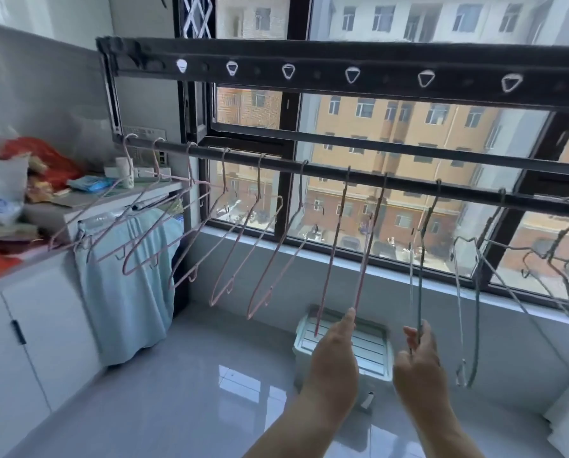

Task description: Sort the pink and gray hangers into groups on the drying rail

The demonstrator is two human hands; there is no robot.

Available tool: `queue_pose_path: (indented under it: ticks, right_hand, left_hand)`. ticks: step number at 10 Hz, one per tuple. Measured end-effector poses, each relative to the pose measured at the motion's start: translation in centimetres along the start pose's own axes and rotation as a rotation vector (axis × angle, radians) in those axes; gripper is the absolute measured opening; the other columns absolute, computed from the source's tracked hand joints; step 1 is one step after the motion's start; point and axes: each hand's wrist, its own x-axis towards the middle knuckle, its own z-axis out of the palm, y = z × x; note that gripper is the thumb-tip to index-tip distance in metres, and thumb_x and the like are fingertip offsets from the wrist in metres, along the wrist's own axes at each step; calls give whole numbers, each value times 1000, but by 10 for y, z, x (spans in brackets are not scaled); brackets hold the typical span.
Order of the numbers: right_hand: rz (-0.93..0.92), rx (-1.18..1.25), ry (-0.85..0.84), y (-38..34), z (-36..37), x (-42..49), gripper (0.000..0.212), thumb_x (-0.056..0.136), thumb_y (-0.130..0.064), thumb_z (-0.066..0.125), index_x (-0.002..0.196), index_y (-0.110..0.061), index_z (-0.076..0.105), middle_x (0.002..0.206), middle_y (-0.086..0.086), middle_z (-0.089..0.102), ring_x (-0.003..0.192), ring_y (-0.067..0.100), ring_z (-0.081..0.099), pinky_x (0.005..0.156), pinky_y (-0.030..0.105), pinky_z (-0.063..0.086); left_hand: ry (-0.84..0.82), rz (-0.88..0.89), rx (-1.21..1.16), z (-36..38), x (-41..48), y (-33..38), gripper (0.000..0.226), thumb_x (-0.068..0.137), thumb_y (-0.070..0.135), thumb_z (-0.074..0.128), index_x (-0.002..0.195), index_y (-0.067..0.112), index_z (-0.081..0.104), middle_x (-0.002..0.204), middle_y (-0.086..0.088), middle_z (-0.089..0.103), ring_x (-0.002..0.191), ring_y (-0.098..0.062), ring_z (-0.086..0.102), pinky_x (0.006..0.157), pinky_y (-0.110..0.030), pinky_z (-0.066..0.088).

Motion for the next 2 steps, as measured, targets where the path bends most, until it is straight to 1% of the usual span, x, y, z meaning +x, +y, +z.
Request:
queue_pose_path:
  ticks: [1, 2]
  right_hand:
    - [-40, -12, 70, 2, -2, -17, 62, 81, 0, 39, 141, -1, 22, 142, 21, 36, 131, 31, 37, 109, 40, 27]
    - [-63, -94, 170, 8, -5, -36, 62, 82, -5, 47, 140, -3, 26, 142, 24, 34, 130, 37, 36, 108, 45, 27]
  left_hand:
    - [-36, 66, 12, -7, -11, -5, 65, 88, -4, 37, 144, 21, 17, 149, 4, 29, 137, -4, 22, 102, 1, 3]
    - [-60, 107, -34, -18, -30, -7, 65, 88, 1, 42, 144, 21, 18, 150, 6, 25, 135, 3, 15, 100, 4, -4]
